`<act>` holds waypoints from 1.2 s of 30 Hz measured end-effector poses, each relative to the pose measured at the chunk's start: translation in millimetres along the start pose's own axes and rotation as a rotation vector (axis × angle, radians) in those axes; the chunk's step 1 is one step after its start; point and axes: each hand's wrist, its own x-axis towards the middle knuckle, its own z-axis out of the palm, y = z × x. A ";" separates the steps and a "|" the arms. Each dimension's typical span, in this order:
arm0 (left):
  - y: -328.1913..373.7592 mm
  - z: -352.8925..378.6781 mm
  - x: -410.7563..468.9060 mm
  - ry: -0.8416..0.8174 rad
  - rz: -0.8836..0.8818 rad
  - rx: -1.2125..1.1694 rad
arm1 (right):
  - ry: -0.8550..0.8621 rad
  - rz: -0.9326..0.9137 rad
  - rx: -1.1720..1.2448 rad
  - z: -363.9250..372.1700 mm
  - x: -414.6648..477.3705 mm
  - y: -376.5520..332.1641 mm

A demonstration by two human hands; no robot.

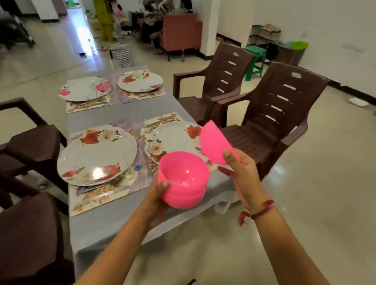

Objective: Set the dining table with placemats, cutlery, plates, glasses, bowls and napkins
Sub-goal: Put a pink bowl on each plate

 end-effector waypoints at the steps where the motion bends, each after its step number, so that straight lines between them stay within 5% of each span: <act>1: 3.5 -5.1 4.2 0.033 0.047 0.019 | 0.036 -0.001 -0.036 -4.6 14.6 4.9; 13: 41.7 -69.2 64.4 0.441 0.329 -0.072 | -0.335 0.263 -0.766 21.1 173.3 136.7; 36: 54.1 -81.1 141.7 0.687 0.366 -0.055 | -0.575 0.088 -1.031 122.8 331.8 180.8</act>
